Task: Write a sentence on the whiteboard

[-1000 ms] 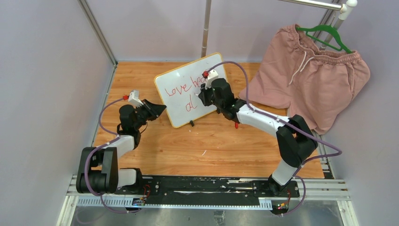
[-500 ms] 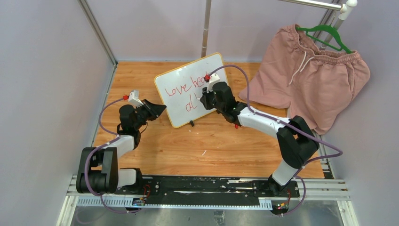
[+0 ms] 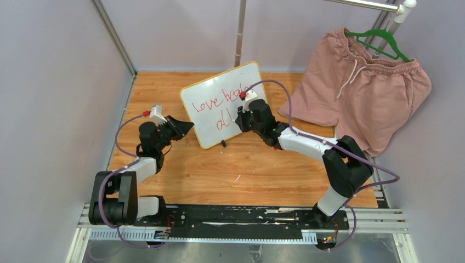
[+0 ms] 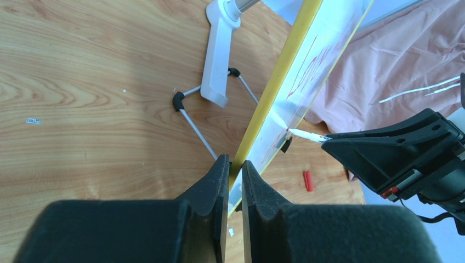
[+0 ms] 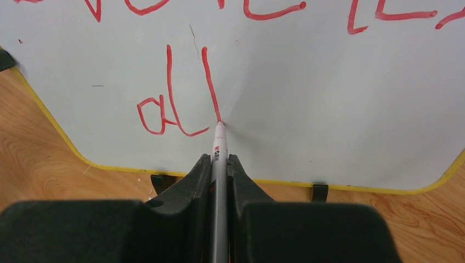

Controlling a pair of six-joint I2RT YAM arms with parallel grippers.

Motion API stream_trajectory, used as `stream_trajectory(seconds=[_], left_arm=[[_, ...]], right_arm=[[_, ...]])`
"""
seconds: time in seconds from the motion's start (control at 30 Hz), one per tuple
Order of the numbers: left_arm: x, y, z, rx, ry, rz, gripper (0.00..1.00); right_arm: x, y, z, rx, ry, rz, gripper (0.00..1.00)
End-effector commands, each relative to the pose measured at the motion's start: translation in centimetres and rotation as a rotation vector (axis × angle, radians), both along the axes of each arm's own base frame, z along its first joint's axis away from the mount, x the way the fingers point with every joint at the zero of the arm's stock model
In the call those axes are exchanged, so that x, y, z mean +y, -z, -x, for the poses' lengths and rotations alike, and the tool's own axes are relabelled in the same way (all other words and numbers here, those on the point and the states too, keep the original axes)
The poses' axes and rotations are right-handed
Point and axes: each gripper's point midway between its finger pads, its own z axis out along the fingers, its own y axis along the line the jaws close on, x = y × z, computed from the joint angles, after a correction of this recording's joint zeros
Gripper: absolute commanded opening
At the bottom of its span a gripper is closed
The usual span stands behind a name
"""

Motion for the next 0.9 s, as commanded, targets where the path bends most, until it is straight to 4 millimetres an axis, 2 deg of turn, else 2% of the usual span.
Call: stream_trajectory(seconds=[0.0,0.37,0.47,0.63,0.87], left_arm=[[0.0,-0.4,0.1,-0.018,-0.004,-0.007,0.00],[0.0,-0.4,0.2,-0.018,-0.003,-0.010,0.00],[0.0,-0.5,0.1,-0.019,-0.002,-0.010,0.00],[0.0,-0.4,0.1,-0.017,-0.002,-0.010,0.00],[0.0,-0.5,0.1,-0.020,-0.003,-0.010,0.00]], right_arm=[[-0.6,-0.3,0.5,-0.001,0.021,-0.003,0.00],[-2.0,-0.8,0.0,-0.015,0.057,0.006,0.00],[-2.6,-1.3,-0.2,-0.022,0.067,-0.004,0.00],[-2.4,-3.0,0.4,-0.037,0.048,-0.045,0.00],[-2.9,-2.4,0.8,-0.049,0.049,-0.051,0.00]])
